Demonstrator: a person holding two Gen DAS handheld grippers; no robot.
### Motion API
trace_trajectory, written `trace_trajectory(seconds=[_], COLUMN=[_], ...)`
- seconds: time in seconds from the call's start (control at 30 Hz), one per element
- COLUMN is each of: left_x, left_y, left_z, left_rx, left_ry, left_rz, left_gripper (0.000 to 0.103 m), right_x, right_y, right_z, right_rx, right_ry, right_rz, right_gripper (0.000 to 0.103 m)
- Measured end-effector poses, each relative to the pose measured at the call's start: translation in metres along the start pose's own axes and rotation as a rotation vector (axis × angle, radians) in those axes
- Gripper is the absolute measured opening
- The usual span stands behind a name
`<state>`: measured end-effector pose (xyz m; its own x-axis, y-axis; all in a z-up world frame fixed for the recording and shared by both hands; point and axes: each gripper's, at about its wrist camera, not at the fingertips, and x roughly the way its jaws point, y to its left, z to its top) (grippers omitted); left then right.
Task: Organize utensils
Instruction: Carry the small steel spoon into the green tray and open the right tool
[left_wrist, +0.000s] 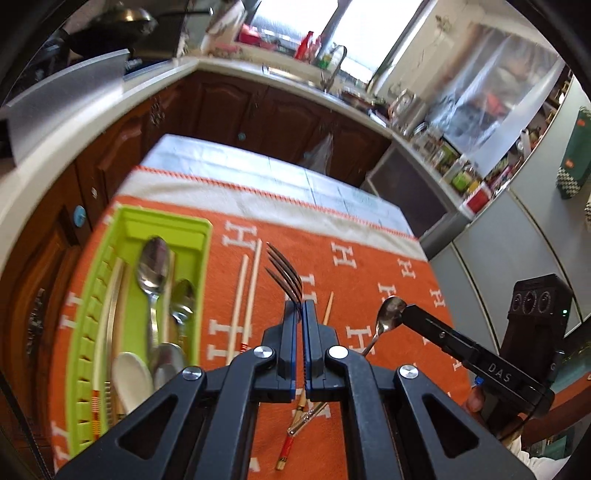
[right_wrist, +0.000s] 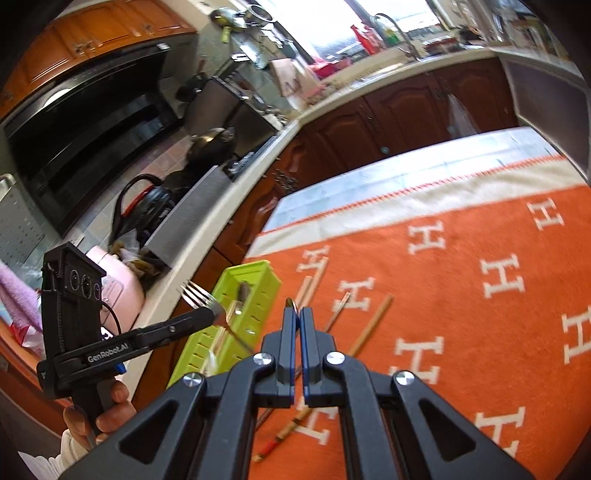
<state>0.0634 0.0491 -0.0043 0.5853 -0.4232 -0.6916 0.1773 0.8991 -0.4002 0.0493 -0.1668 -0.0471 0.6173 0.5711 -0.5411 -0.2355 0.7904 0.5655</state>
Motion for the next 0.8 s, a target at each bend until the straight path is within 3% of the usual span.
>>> trace_trajectory(seconds=[0.23, 0.4, 0.63, 0.8], left_x=[-0.058, -0.092, -0.096, -0.077], left_y=[0.005, 0.001, 0.025, 0.054], left_z=[0.002, -0.004, -0.021, -0.038], left_rx=[0.017, 0.065, 0.01, -0.051], left_ry=[-0.098, -0.138, -0.096, -0.03], left_rz=[0.013, 0.062, 0.096, 0.138], left_gripper=[0.0, 0.0, 0.0, 0.0], right_x=[0.0, 0.006, 0.031, 0.063], right_y=[0.029, 0.045, 0.071, 0.089], right_z=[0.004, 0.005, 0.011, 0.006], right_rx=[-0.058, -0.085, -0.146, -0.208], right_ry=[-0.001, 0.003, 0.036, 0.111], right_rz=[0.036, 0.042, 0.043, 0.045], right_gripper=[0.002, 0.002, 0.002, 0.002])
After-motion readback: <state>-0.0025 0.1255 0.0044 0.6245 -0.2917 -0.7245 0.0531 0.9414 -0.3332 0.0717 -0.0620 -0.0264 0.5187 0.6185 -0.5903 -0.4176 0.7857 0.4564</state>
